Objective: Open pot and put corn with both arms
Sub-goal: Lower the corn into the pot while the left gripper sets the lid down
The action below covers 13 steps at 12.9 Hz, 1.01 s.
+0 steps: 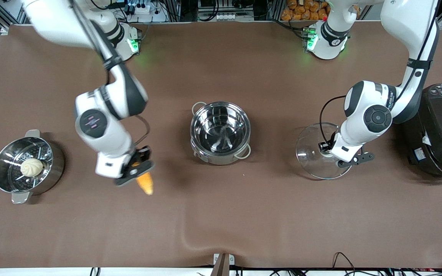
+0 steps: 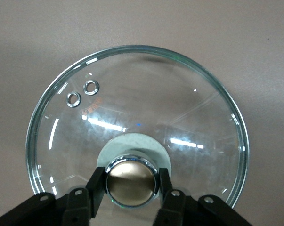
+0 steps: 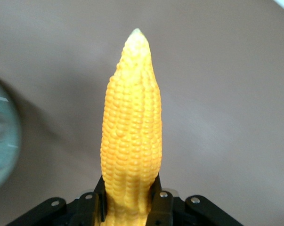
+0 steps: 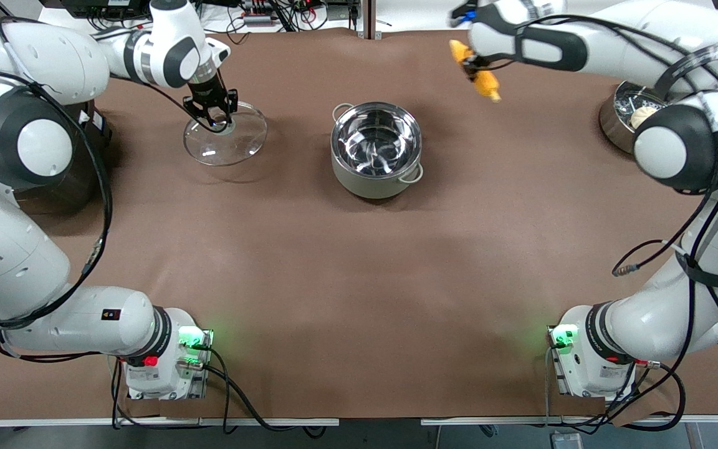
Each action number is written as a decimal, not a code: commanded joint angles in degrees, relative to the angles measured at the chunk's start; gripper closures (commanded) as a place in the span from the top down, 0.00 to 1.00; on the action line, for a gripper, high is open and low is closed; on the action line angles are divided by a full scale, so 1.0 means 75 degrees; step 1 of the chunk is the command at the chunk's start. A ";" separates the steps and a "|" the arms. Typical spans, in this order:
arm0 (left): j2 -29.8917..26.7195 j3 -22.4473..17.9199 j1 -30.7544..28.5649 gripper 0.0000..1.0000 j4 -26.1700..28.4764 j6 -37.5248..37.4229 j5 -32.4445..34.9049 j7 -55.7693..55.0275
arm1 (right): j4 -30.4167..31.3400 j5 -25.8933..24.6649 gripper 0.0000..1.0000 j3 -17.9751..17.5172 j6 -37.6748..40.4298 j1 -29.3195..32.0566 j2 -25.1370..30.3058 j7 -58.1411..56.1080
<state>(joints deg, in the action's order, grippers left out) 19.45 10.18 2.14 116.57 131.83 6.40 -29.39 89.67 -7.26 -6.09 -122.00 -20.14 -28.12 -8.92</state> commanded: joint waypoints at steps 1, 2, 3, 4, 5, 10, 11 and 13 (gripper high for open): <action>-0.0530 0.0084 -0.0178 0.00 0.0873 0.0818 0.0224 0.0075 | -0.0470 -0.0169 0.00 0.0155 0.0142 -0.1155 -0.0106 0.0100; -0.0601 0.0107 -0.0272 0.00 0.1189 0.1332 0.0410 0.0075 | -0.0645 -0.0181 0.00 0.0155 0.0142 -0.1390 -0.0153 0.0019; -0.0624 0.0096 -0.0273 0.00 0.1366 0.1615 0.0470 0.0087 | -0.0775 -0.0181 0.00 0.0155 0.0165 -0.1566 -0.0200 0.0041; -0.0636 0.0096 -0.0285 0.00 0.1484 0.1757 0.0471 0.0087 | -0.0788 -0.0239 0.00 0.0155 0.0165 -0.1847 -0.0212 0.0030; -0.0625 0.0096 -0.0285 0.00 0.1566 0.1875 0.0471 0.0087 | -0.0846 -0.0320 0.00 0.0155 0.0177 -0.2128 -0.0293 0.0111; -0.0565 0.0084 -0.0308 1.00 0.1404 0.1900 0.0471 0.0076 | -0.0905 -0.0977 0.00 0.0167 0.0399 -0.3033 -0.0657 0.1412; -0.0740 0.0095 -0.0297 1.00 0.1264 0.1865 0.0471 0.0017 | -0.0882 -0.0978 0.00 0.0167 0.0516 -0.3068 -0.0727 0.1413; -0.1278 0.0119 -0.0297 1.00 0.0703 0.1015 0.0471 0.0098 | -0.0905 -0.0989 0.00 0.0167 0.0552 -0.3138 -0.0961 0.1413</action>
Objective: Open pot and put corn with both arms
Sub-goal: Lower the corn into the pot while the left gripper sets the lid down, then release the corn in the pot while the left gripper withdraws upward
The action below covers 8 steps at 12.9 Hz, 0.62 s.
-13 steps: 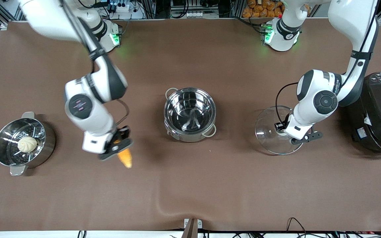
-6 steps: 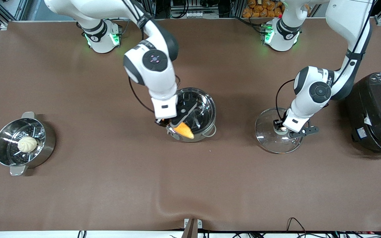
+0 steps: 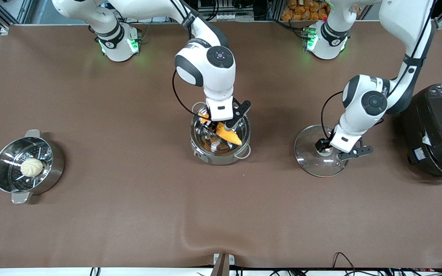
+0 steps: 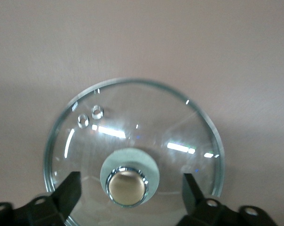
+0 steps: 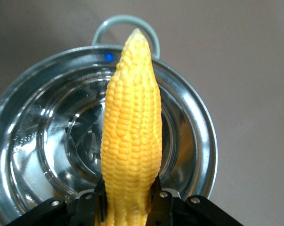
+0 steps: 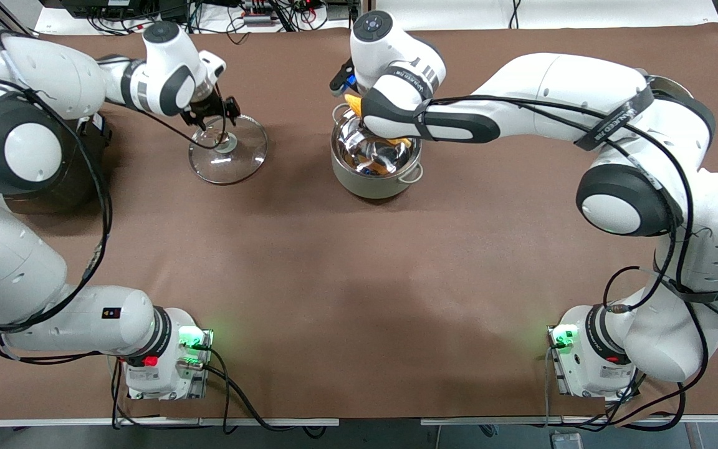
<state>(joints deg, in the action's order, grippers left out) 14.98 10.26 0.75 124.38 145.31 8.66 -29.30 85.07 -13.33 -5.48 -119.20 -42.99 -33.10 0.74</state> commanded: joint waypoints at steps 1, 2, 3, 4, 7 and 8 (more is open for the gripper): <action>-0.0975 0.0132 -0.0066 1.00 -0.0887 -0.1589 0.0170 0.0156 | -0.0293 -0.0192 0.00 0.0086 0.0167 -0.0092 -0.0367 0.0125; -0.1187 0.0201 -0.0065 1.00 -0.1391 -0.2444 0.0170 0.0261 | -0.0293 -0.0192 0.00 0.0086 0.0167 -0.0104 -0.0414 0.0125; -0.1305 0.0249 -0.0065 1.00 -0.1883 -0.3113 0.0170 0.0413 | -0.0293 -0.0192 0.00 0.0086 0.0178 -0.0104 -0.0426 0.0159; -0.1318 0.0284 -0.0077 1.00 -0.2329 -0.3677 0.0170 0.0751 | -0.0293 -0.0169 0.12 0.0086 0.0201 -0.0150 -0.0426 0.0194; -0.1504 0.0284 -0.0100 1.00 -0.2942 -0.4466 0.0053 0.1621 | -0.0304 -0.0157 1.00 0.0086 0.0447 -0.0279 -0.0380 0.0638; -0.1610 0.0284 -0.0077 1.00 -0.2966 -0.4642 0.0053 0.1610 | -0.0316 -0.0145 1.00 0.0086 0.0471 -0.0291 -0.0356 0.0768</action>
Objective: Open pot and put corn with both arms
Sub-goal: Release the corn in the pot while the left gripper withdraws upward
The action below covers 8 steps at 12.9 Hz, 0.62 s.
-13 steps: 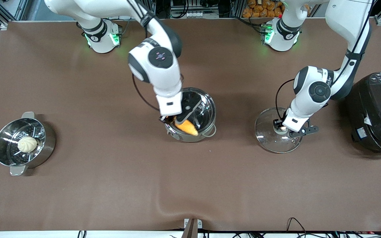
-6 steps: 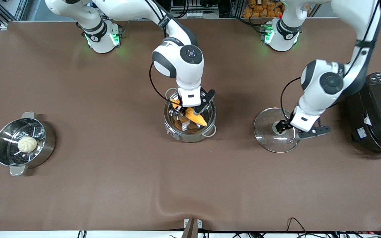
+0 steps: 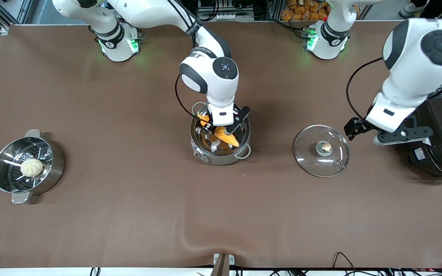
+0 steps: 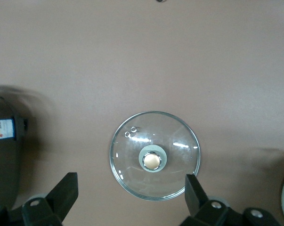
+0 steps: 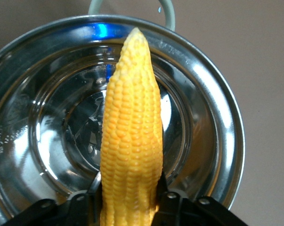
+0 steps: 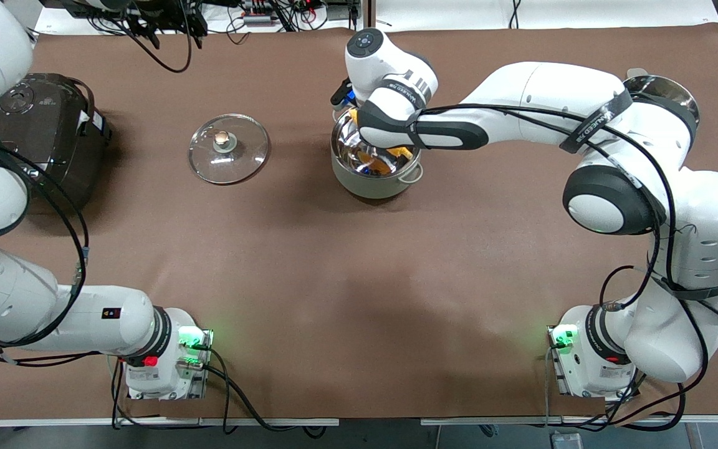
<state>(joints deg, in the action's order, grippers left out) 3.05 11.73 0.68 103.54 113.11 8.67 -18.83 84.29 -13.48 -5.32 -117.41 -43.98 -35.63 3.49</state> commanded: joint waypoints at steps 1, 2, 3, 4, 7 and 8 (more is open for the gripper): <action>-0.0066 0.0089 -0.0079 1.00 -0.0211 -0.0421 0.0052 0.0260 | -0.0223 -0.0101 1.00 0.0053 0.0244 -0.0160 0.0016 0.0425; -0.0160 0.0089 -0.0114 1.00 -0.0257 -0.0595 0.0052 0.0353 | -0.0305 -0.0078 1.00 0.0053 0.0383 -0.0160 0.0040 0.0425; -0.0172 0.0065 -0.0103 1.00 -0.0467 -0.0760 0.0040 0.0516 | -0.0549 -0.0020 1.00 0.0053 0.0617 -0.0136 0.0040 0.0530; -0.0161 0.0030 -0.0056 1.00 -0.0782 -0.1121 0.0028 0.0576 | -0.0795 0.0004 1.00 0.0041 0.0967 -0.0090 0.0052 0.0716; -0.0020 -0.0389 -0.0044 1.00 -0.1440 -0.2411 -0.1092 0.1395 | -0.1161 0.0424 1.00 0.0053 0.1532 0.0132 0.0273 0.0765; -0.0078 -0.0461 -0.0044 1.00 -0.1534 -0.2530 -0.1143 0.1525 | -0.1161 0.0565 1.00 0.0053 0.1603 0.0342 0.0449 0.0730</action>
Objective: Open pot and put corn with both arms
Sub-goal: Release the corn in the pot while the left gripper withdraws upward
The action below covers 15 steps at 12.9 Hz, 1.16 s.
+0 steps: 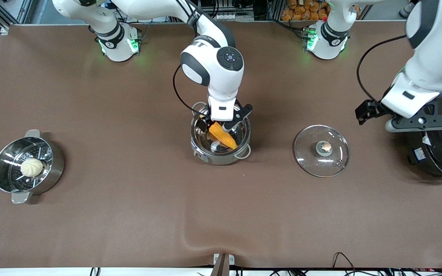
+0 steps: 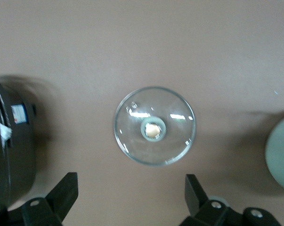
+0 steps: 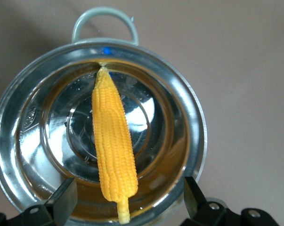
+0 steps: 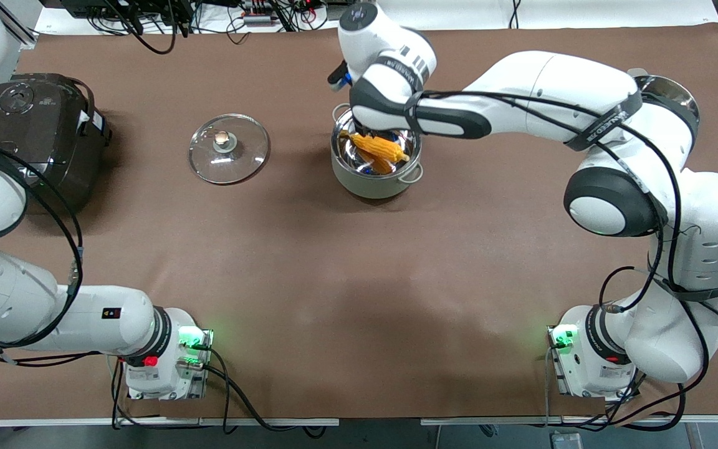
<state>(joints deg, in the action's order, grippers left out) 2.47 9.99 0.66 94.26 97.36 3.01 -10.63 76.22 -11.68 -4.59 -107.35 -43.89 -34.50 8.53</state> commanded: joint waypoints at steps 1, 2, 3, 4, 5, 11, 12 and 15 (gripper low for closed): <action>-0.0001 -0.0231 -0.0075 1.00 -0.0414 -0.0605 -0.0378 0.0468 | -0.0085 0.0385 1.00 -0.0044 0.0402 0.0587 0.0473 0.0023; -0.0024 -0.0242 -0.0110 1.00 -0.0601 -0.0815 -0.0309 0.0689 | -0.0085 0.0409 1.00 -0.0044 0.0647 0.0868 0.0591 -0.0012; -0.0001 -0.0254 -0.0111 1.00 -0.0777 -0.1026 -0.0169 0.1190 | -0.0062 0.0409 1.00 -0.0044 0.0998 0.1254 0.0720 -0.0013; 0.0023 -0.0242 -0.0122 1.00 -0.0825 -0.1109 -0.0121 0.1299 | -0.0062 0.0409 1.00 -0.0044 0.1256 0.1699 0.0779 -0.0036; 0.0034 -0.0242 -0.0134 1.00 -0.0825 -0.1157 -0.0213 0.1359 | -0.0027 0.0386 1.00 -0.0044 0.1456 0.2167 0.0826 -0.0117; -0.0304 -0.0126 -0.0146 1.00 -0.0943 -0.2010 -0.1020 0.1162 | 0.0254 0.0572 1.00 -0.0044 0.2207 0.4748 0.1702 -0.1935; -0.0305 -0.0102 -0.0111 1.00 -0.0966 -0.2001 -0.1069 0.1102 | 0.0382 0.0748 1.00 -0.0056 0.2301 0.5052 0.1995 -0.1935; -0.0608 -0.0136 -0.0158 1.00 -0.0966 -0.2094 -0.1070 0.1102 | 0.0827 0.1452 1.00 -0.0044 0.2653 0.5698 0.3061 -0.1947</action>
<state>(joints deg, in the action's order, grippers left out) 0.19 9.14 0.05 87.22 83.35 -3.85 -2.10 76.21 -3.22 -3.66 -87.90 -3.89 -19.28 -6.17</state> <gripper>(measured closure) 0.000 0.000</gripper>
